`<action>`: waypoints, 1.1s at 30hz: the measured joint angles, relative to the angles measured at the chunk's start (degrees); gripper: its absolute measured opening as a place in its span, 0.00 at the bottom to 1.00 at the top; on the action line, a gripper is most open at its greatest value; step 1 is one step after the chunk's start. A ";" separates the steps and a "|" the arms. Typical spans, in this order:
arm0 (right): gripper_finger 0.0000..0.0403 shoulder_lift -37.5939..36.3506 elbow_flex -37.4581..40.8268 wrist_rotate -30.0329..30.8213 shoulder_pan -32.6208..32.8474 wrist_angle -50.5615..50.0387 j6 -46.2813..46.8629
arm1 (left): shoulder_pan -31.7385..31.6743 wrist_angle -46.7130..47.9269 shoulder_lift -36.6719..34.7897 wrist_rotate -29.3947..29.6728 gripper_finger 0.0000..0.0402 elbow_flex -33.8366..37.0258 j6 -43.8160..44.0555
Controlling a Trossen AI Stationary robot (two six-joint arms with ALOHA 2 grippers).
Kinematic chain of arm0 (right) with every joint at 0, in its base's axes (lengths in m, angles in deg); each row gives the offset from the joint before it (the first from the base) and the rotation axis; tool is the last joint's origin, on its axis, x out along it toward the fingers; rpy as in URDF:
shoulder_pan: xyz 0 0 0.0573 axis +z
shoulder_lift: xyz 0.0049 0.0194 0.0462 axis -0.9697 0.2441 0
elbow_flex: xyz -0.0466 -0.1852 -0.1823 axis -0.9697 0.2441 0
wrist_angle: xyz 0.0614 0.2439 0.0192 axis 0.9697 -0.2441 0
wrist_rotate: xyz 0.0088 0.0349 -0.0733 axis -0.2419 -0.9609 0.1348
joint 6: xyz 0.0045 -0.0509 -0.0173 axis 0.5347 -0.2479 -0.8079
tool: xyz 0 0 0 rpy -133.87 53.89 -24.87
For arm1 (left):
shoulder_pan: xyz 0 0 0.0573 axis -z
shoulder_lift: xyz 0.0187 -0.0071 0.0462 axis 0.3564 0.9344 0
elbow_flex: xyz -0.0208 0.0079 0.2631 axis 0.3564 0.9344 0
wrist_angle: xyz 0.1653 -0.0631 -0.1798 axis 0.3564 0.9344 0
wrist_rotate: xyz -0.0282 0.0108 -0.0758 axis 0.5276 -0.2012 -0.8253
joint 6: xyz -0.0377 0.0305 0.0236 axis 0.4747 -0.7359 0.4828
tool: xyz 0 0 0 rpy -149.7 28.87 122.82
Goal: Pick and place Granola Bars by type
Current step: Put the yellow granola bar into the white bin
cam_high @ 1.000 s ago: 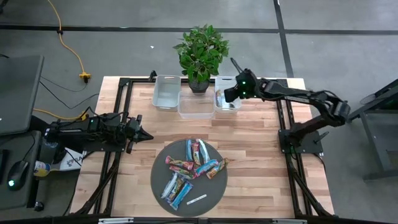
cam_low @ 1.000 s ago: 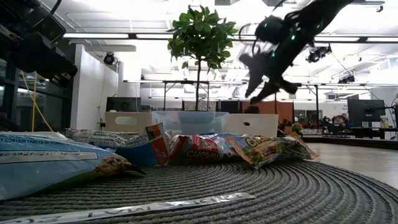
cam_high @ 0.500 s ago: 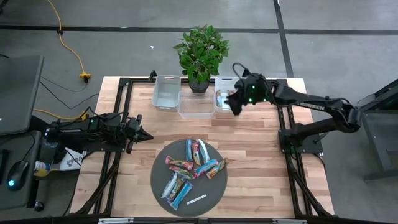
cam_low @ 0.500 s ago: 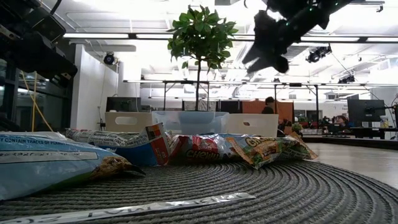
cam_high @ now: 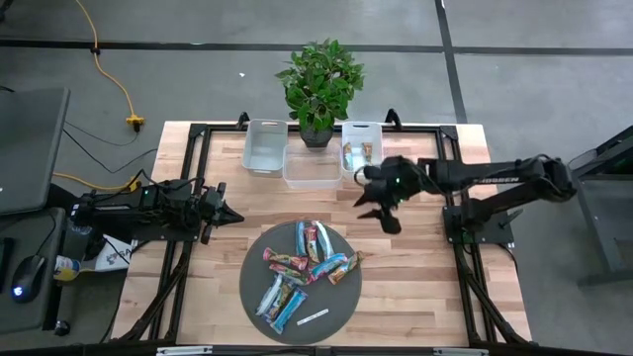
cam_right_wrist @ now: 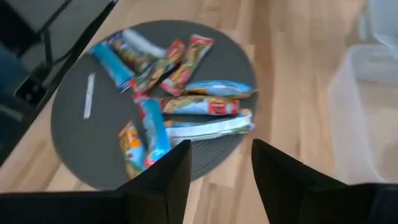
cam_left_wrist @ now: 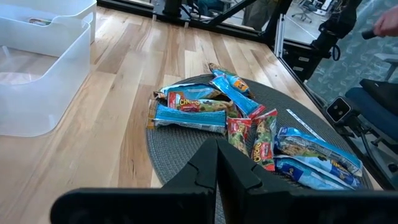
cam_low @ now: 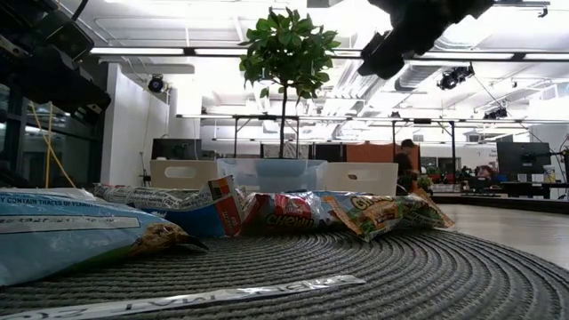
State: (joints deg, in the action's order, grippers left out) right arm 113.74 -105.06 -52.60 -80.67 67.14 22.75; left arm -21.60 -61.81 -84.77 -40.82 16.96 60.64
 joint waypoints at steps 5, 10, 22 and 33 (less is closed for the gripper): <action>0.38 0.45 -0.02 3.85 5.70 0.10 -1.37 | -0.01 0.00 0.01 0.01 0.00 0.00 0.00; 0.39 3.61 -0.02 3.63 11.04 0.07 -1.27 | -0.01 0.00 0.01 0.05 0.00 0.00 0.00; 0.48 18.99 -0.02 2.28 16.27 2.60 -1.16 | 0.01 0.00 0.01 0.10 0.00 0.00 0.00; 0.60 27.44 -0.02 2.88 16.22 2.64 -1.16 | -0.01 -0.02 0.01 0.32 0.00 0.00 -0.02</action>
State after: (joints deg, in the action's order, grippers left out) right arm 141.19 -105.08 -49.72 -64.45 69.79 21.60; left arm -21.61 -61.83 -84.77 -40.50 16.96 60.62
